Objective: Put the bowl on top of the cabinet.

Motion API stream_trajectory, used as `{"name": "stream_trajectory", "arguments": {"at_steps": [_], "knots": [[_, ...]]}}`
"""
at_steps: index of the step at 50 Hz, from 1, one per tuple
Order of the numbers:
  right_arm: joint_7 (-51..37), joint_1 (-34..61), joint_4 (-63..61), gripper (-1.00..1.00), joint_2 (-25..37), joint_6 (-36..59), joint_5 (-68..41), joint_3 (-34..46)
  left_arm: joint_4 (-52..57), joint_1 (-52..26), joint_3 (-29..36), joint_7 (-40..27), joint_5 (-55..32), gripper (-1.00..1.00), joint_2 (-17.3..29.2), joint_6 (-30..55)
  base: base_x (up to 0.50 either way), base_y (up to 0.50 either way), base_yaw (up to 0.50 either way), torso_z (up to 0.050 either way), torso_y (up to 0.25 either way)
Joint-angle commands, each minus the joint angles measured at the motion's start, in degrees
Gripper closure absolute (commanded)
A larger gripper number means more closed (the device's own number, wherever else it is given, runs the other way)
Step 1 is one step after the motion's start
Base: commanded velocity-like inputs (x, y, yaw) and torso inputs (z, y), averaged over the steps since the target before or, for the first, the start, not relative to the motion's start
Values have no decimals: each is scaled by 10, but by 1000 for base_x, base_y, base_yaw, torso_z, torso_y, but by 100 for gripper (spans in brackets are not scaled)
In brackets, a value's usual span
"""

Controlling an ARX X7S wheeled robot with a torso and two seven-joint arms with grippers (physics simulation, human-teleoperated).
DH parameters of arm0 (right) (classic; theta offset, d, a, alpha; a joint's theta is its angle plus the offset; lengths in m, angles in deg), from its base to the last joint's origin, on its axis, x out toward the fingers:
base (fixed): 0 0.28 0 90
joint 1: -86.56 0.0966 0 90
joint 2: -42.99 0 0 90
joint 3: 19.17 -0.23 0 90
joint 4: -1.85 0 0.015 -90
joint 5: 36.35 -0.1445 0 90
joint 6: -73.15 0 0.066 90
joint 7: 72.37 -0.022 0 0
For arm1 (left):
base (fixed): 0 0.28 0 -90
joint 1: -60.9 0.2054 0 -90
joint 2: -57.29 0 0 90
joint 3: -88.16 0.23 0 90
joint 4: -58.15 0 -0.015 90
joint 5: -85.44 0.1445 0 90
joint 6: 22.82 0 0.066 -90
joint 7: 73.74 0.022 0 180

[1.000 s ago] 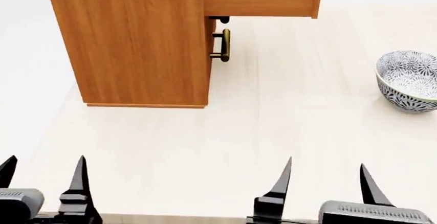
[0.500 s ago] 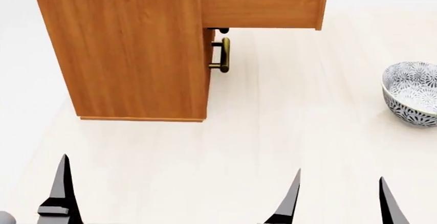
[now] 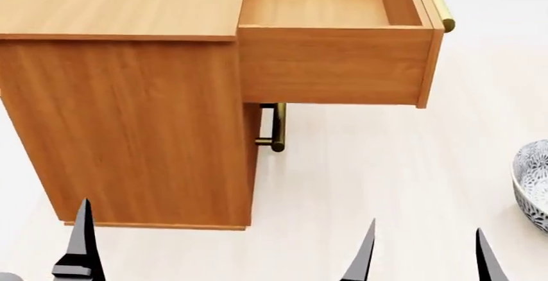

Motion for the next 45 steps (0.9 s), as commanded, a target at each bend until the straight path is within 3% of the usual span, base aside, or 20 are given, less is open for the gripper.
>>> {"name": "stream_trajectory", "arguments": {"at_steps": [1,17,39,45], "knots": [[-4,-5,-1,-100,6,-8,-4,1,-5,-3,5,-6,3,-100,3,-1,500,0,0,0,0],[-9,-2,5,-100,11,-10,-7,6,-3,-2,6,-12,-1,-100,9,-3,500,0,0,0,1],[-8,-18,3,-100,37,-13,-12,-12,-2,1,15,-18,-1,-100,22,-6,0,0,0,0,0],[5,-32,-58,-100,106,98,-34,-82,-16,-9,14,-21,-4,-100,22,-5,0,0,0,0,0]]}}
